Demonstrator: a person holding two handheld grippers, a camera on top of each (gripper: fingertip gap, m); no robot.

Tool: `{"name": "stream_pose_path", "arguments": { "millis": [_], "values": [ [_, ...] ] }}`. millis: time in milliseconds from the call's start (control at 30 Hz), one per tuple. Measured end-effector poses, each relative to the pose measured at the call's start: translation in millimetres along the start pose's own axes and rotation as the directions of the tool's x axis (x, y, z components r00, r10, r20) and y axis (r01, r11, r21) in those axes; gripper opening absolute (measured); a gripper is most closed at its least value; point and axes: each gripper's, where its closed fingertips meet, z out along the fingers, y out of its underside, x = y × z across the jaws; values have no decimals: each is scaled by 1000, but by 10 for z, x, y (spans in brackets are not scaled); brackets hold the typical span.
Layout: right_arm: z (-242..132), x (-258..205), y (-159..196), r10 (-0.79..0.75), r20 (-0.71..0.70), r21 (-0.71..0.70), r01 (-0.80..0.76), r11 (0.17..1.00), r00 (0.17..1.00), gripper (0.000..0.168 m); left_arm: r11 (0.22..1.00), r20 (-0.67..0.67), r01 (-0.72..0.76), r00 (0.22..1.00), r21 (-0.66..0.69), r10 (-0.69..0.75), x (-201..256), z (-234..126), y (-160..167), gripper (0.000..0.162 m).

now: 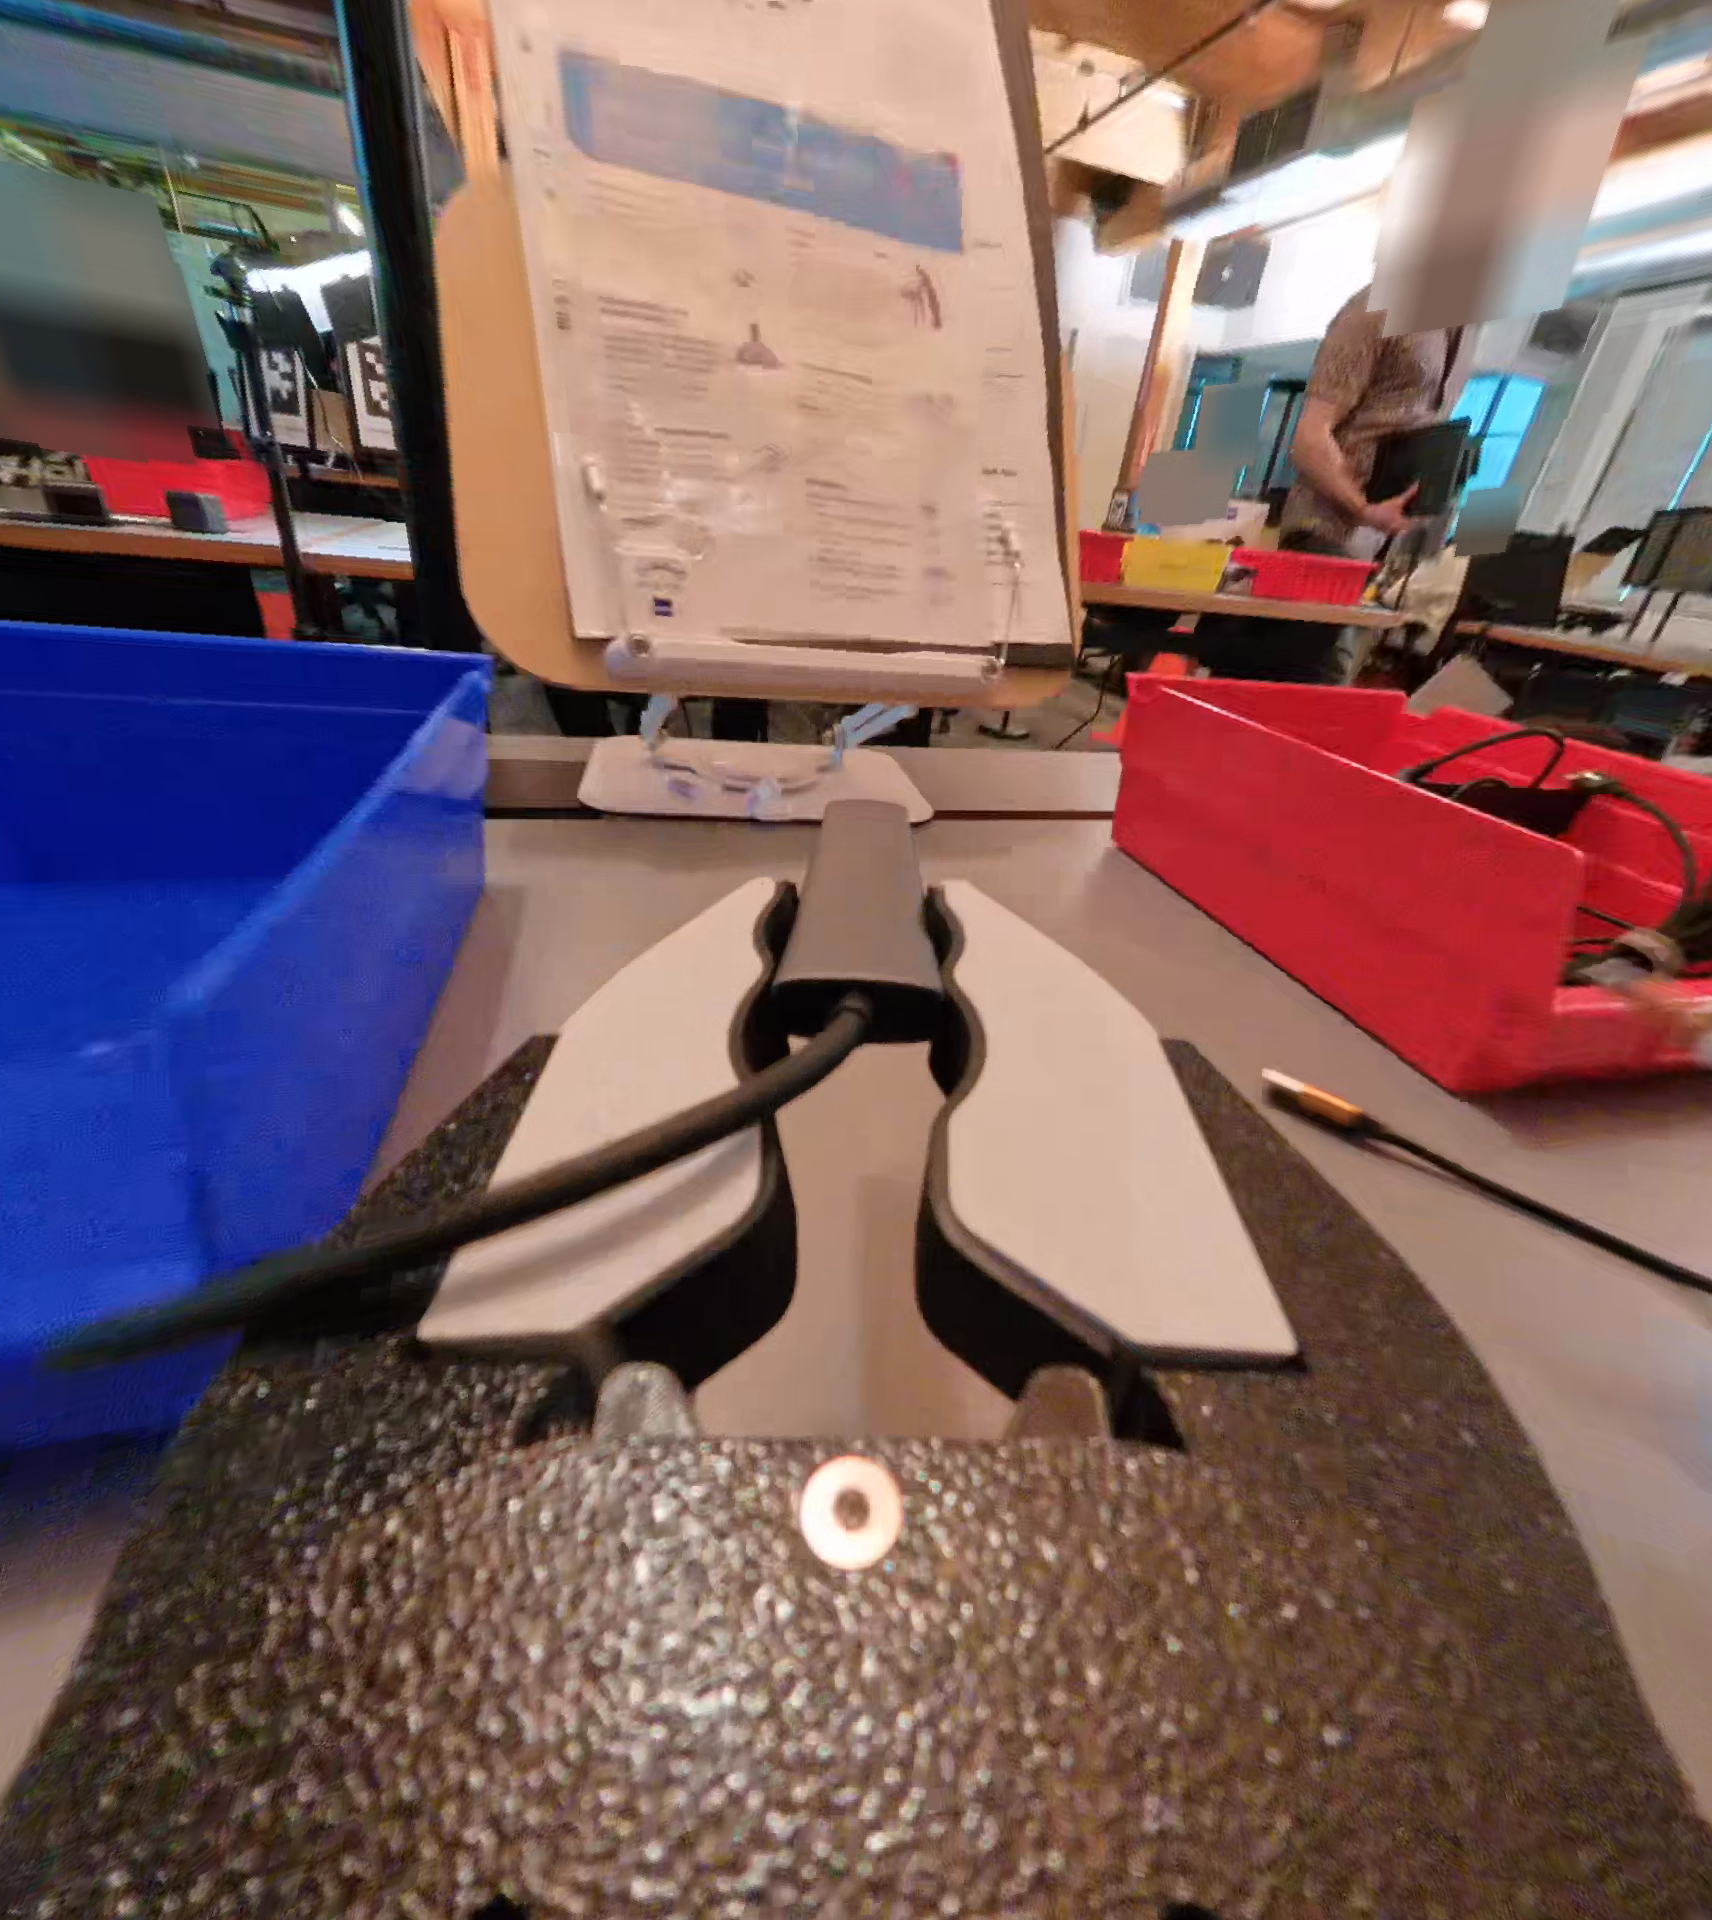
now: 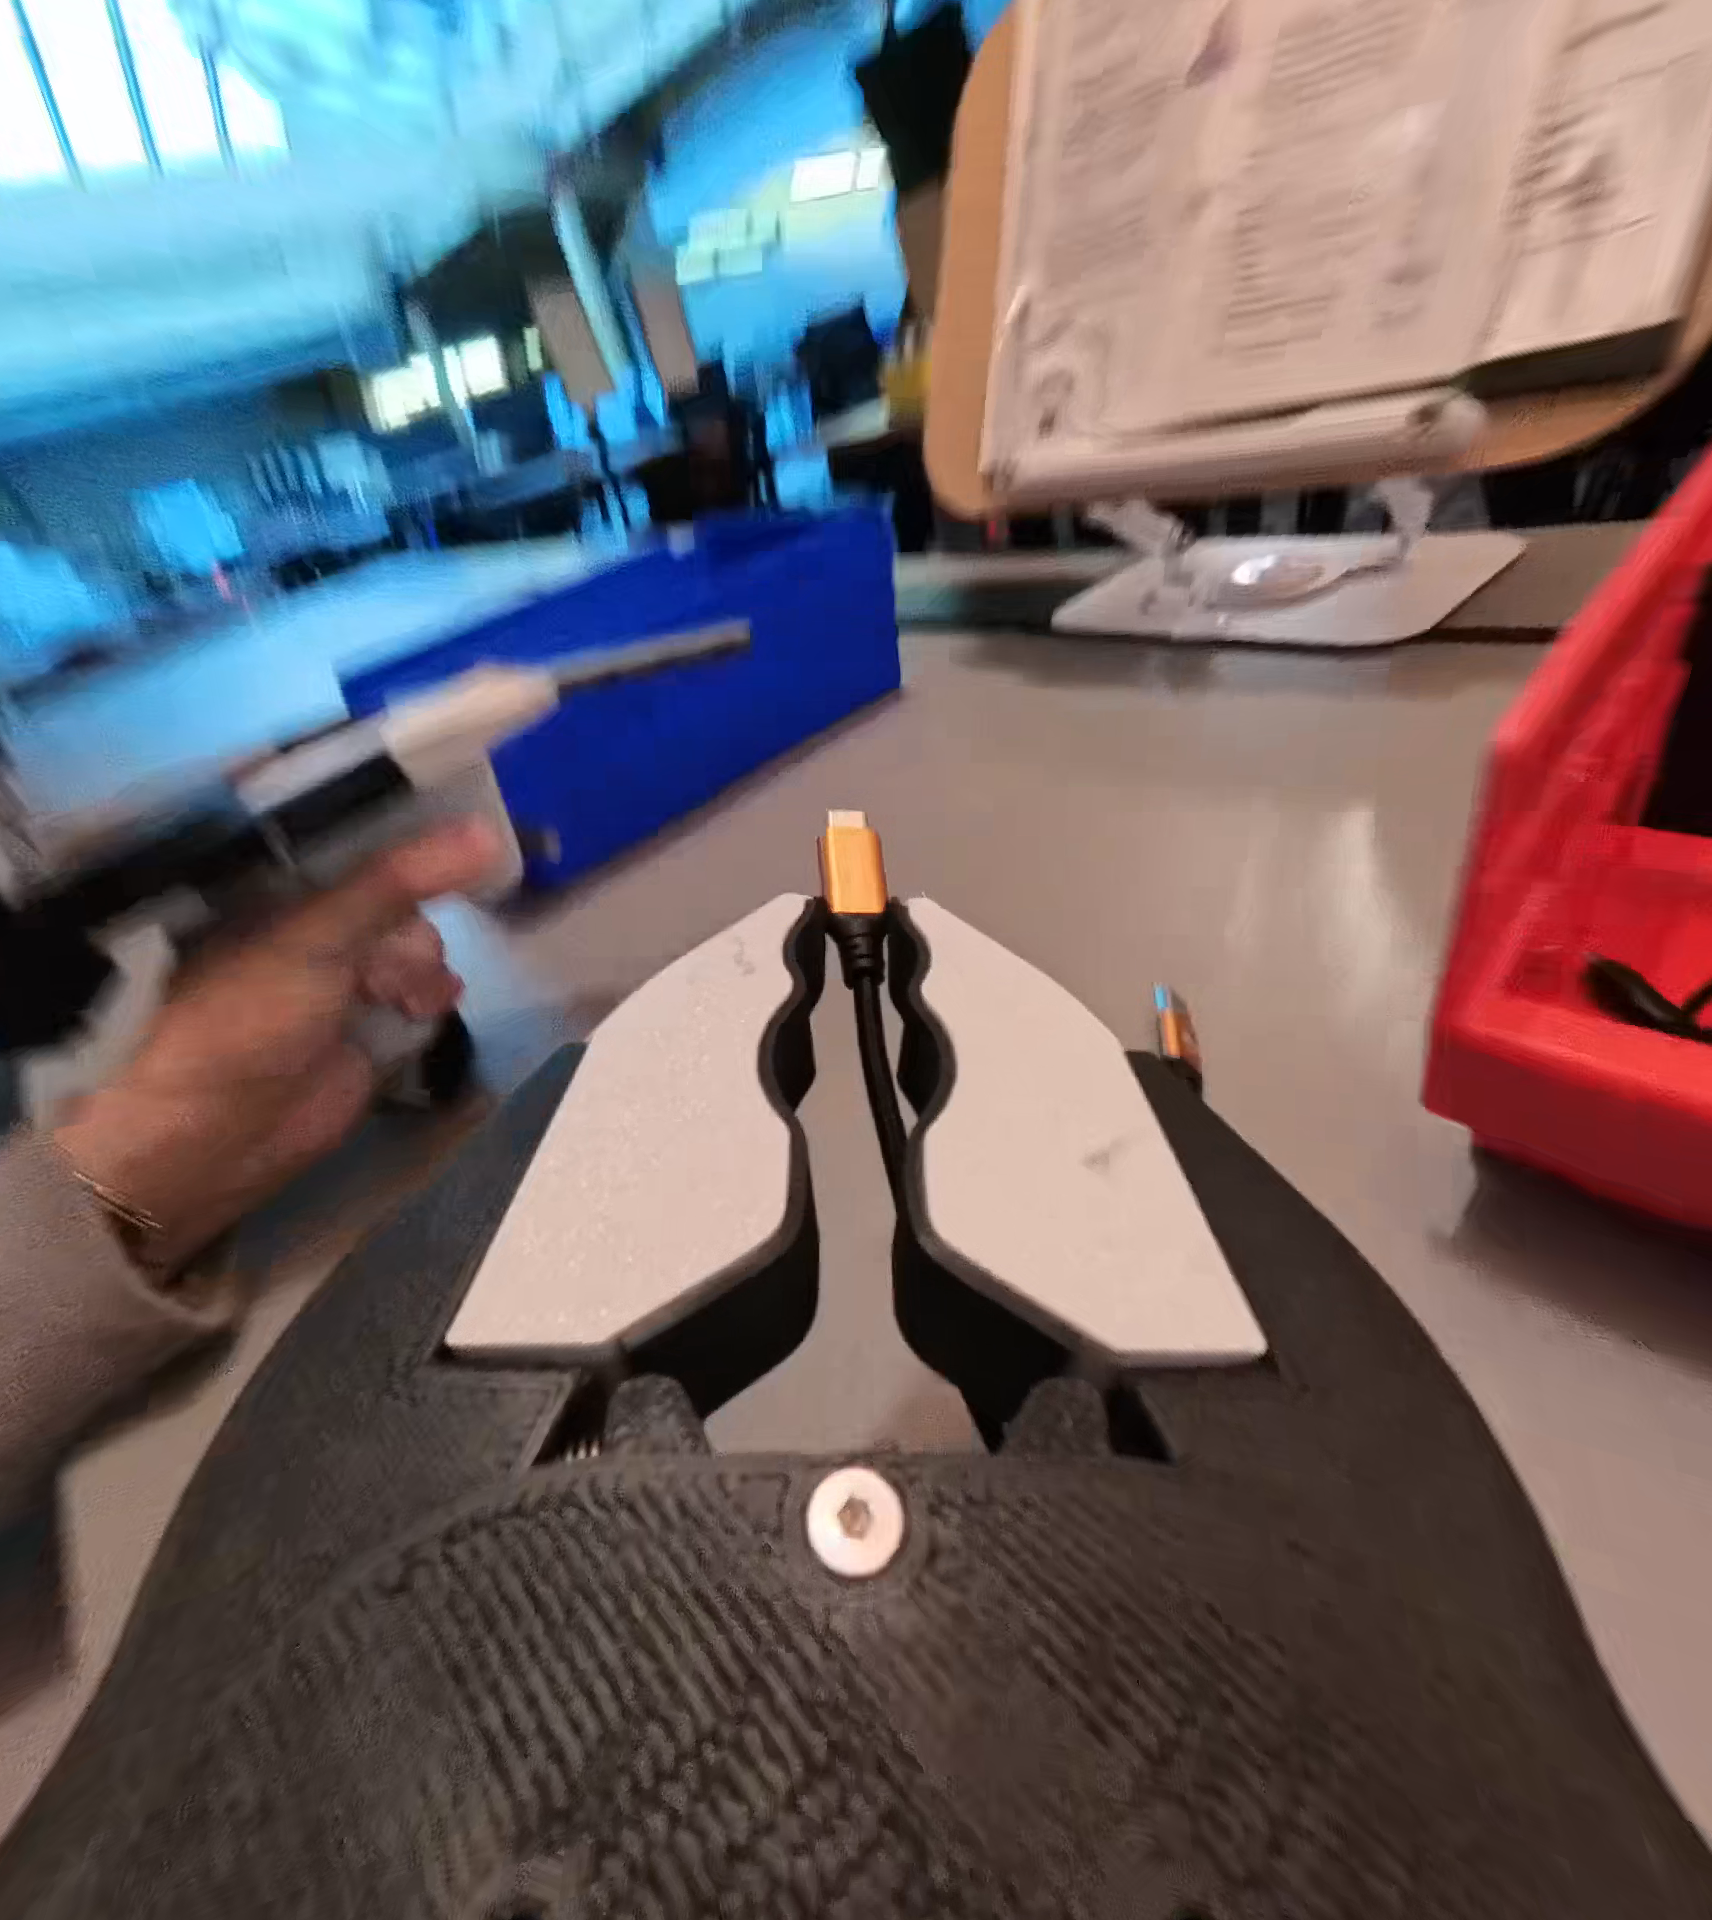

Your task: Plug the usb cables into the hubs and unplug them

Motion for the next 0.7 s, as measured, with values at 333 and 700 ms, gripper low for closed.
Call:
{"name": "stream_pose_path", "arguments": {
  "millis": [333, 700],
  "values": [
    [-368, -12, -1584, -228, 270, 143, 195, 970, 935, 12, 945, -290, -308, 899, 113, 328, 970, -92, 51, 23],
    [-327, 817, -2534, -74, 304, 348, -38, 937, 950, 12, 949, -306, -301, 899, 88, 314, 955, -89, 98, 23]
  ]
}}
